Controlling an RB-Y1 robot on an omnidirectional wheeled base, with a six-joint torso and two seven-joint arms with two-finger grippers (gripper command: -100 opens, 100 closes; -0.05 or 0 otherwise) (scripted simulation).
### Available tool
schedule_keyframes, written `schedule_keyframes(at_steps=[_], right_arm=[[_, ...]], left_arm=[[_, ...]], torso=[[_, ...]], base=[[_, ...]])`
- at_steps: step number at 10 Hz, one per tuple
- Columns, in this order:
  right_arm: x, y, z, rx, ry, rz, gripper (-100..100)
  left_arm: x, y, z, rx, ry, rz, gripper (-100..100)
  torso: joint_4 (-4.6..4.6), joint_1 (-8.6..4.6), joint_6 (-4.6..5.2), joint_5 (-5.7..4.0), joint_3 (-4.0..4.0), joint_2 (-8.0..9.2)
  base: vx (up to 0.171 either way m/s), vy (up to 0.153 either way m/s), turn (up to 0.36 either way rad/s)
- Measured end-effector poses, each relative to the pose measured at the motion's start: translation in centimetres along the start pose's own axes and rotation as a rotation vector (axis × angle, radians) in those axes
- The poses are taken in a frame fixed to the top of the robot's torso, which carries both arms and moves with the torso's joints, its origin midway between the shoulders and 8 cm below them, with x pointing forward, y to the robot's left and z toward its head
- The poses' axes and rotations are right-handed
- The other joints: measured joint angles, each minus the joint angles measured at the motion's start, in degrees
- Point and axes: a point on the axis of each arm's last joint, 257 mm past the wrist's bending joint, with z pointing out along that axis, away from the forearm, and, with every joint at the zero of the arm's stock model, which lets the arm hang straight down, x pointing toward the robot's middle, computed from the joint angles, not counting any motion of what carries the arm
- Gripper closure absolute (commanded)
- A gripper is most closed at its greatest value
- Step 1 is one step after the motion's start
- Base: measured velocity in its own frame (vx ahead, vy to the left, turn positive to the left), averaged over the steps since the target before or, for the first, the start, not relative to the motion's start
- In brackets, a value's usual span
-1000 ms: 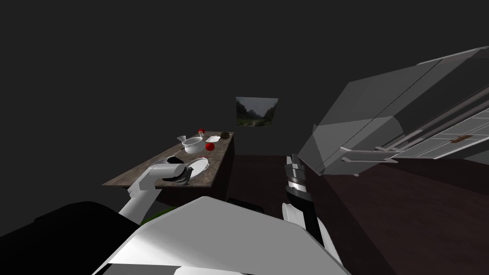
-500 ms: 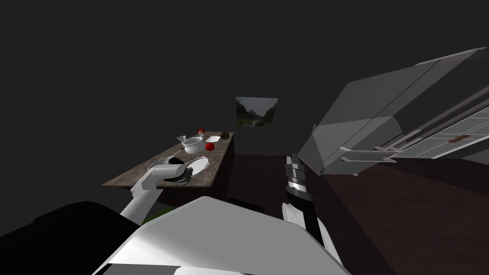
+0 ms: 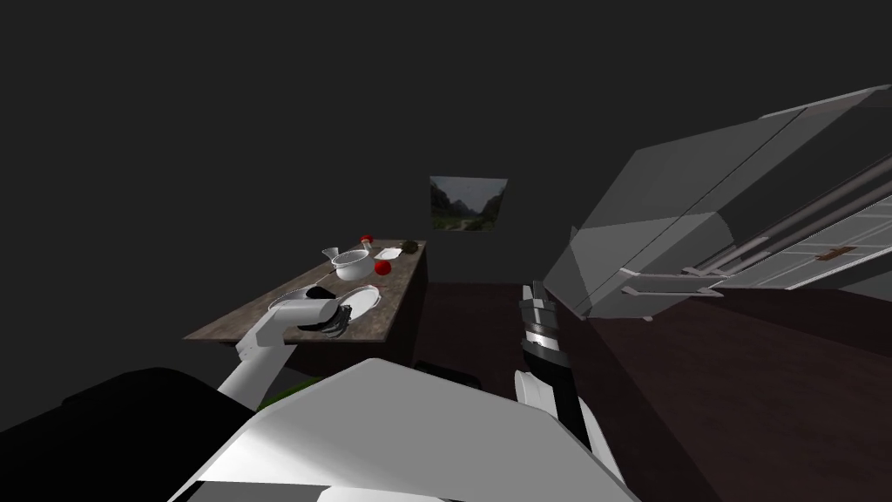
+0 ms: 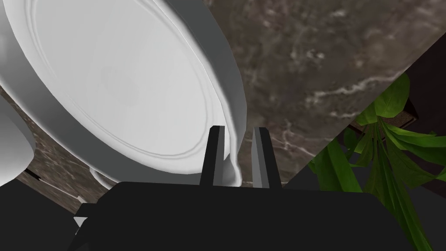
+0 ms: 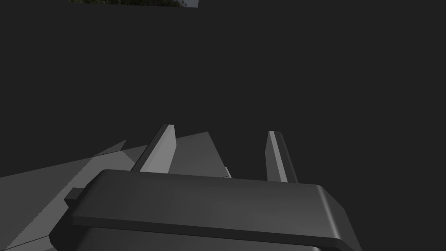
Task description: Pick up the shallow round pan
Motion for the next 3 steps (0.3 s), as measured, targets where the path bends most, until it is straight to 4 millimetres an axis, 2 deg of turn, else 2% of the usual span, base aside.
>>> schedule_keyframes(at_steps=[2,3], right_arm=[[0.00,0.00,0.00,0.000,0.000,0.000,0],[0.00,0.00,0.00,0.000,0.000,0.000,0]], left_arm=[[-0.09,0.09,-1.01,0.000,0.001,0.000,100],[-0.11,0.14,-1.06,-0.002,0.000,0.000,0]], torso=[[0.02,-0.05,-0.02,-0.02,0.03,0.04],[0.02,-0.03,-0.01,-0.01,0.03,0.04]], base=[[0.002,-0.003,0.008],[0.000,0.000,0.000]])
